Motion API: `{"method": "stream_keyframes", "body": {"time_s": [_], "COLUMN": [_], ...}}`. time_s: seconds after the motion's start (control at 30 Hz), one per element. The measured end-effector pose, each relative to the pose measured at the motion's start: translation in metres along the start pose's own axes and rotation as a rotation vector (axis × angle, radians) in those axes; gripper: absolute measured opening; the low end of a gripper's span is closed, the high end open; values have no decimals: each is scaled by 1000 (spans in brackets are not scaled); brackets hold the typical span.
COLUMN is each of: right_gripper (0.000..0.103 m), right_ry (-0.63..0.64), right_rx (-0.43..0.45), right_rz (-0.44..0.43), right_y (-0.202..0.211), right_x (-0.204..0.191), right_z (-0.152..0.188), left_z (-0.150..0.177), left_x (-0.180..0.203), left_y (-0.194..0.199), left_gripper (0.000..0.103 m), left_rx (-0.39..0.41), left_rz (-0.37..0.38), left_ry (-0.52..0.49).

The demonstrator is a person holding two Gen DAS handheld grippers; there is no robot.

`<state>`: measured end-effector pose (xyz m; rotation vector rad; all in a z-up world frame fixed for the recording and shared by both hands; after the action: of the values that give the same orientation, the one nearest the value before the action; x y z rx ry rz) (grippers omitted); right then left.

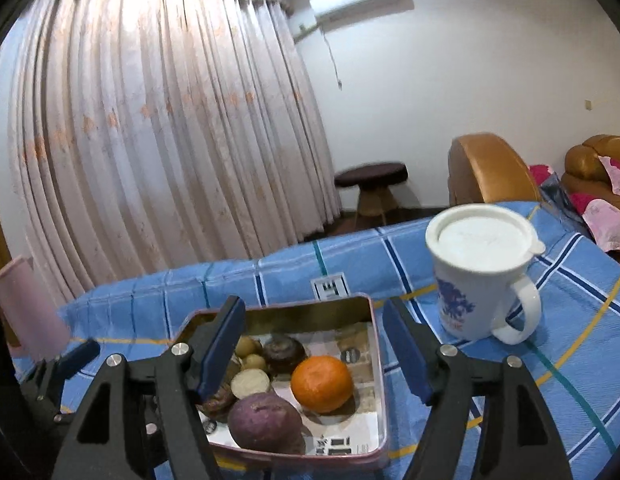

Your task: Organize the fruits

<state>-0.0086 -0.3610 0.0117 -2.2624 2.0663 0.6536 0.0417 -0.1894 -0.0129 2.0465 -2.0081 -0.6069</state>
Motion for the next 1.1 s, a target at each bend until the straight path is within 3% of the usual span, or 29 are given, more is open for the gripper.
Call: {"method": "stream_keyframes", "body": {"time_s": [0.1, 0.2, 0.4, 0.7, 0.8, 1.1], "right_gripper": [73, 74, 74, 75, 81, 81], "right_ry": [27, 78, 171, 151, 147, 143], "right_rx": [64, 65, 101, 162, 169, 179], "right_rz": [6, 29, 56, 86, 96, 101], "right_y": [9, 9, 18, 44, 47, 51], "right_x": [-5, -16, -39, -38, -38, -35], "right_z": [1, 5, 8, 10, 11, 11], "left_z": [1, 2, 5, 10, 10, 10], "left_x": [-12, -21, -37, -40, -39, -39], "left_y": [8, 15, 24, 36, 37, 37], "left_gripper": [103, 103, 103, 103, 103, 103], "left_rx": [39, 71, 82, 106, 102, 100], "left_rz": [-14, -50, -51, -37, -36, -42], "left_ry": [19, 16, 57, 47, 43, 44]}}
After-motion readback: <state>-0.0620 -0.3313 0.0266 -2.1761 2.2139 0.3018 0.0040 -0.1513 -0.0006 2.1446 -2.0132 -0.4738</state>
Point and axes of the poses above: each gripper's, at about its wrist camera, not at the fingertips, and y roughly against the way its jaws point, x to its right, z to its underside, the point moved 7 cm from there along -y, roughly the way its jaws point, and after that the axes turned 15 degrees about -z, right-handed, at the moved point
